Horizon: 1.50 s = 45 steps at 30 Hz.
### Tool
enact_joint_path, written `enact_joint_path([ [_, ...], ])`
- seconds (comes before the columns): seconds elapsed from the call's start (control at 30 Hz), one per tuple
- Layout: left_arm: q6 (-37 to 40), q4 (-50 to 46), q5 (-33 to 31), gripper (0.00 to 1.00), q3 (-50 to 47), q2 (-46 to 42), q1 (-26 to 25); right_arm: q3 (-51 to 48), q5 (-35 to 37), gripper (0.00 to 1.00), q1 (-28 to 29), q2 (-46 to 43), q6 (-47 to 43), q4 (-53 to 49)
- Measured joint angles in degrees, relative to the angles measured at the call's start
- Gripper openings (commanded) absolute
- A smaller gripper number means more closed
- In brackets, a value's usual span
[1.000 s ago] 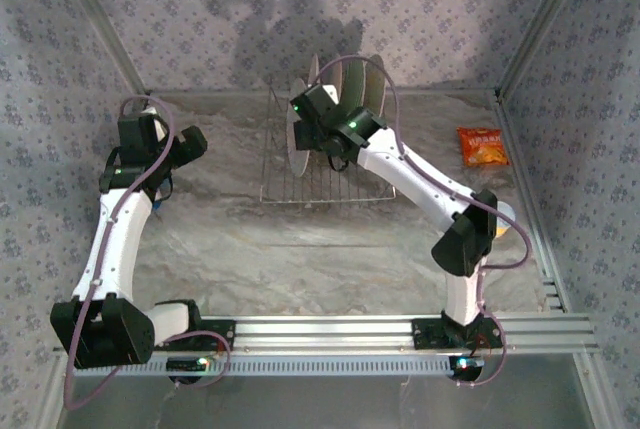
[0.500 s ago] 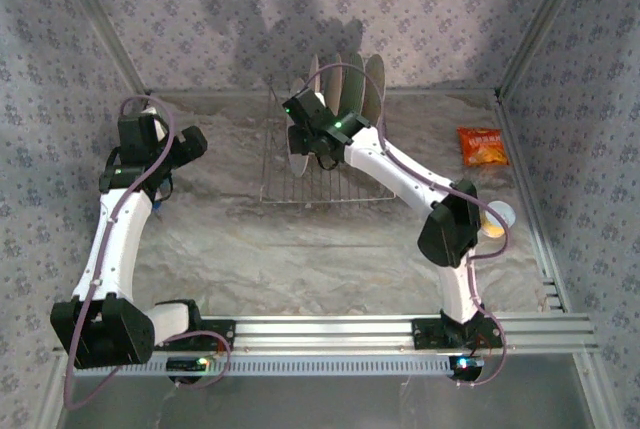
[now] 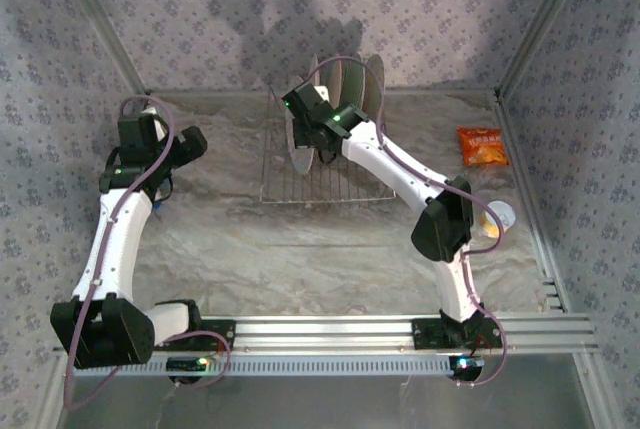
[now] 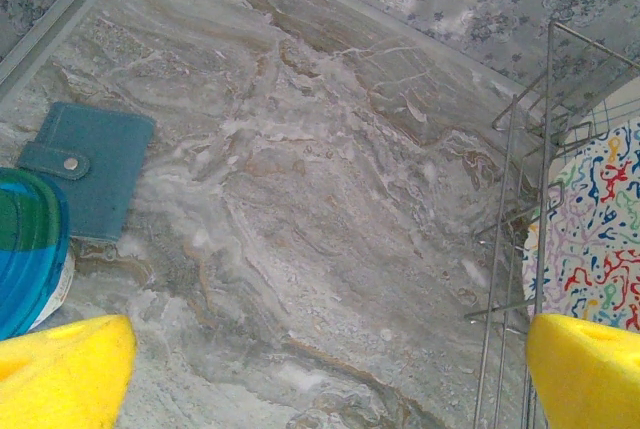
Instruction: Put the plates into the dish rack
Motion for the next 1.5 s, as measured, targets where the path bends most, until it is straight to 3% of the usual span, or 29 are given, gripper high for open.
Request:
enact_joint_path([
  [0.47,0.0,0.0,0.0,0.99,0.0,0.0,0.0,17.0,8.0,0.0,2.8,5.9,0.9,-9.0],
  [0.67,0.0,0.0,0.0,0.99,0.0,0.0,0.0,19.5,10.9,0.0,5.4,6.2,2.8,-6.4],
  [1.07,0.0,0.0,0.0,0.99,0.0,0.0,0.0,29.3,26.5,0.0,7.5,13.6,2.8,-3.4],
  [1.5,0.0,0.0,0.2,0.99,0.0,0.8,0.0,30.7,31.3,0.0,6.4,19.9,2.4,-0.5],
])
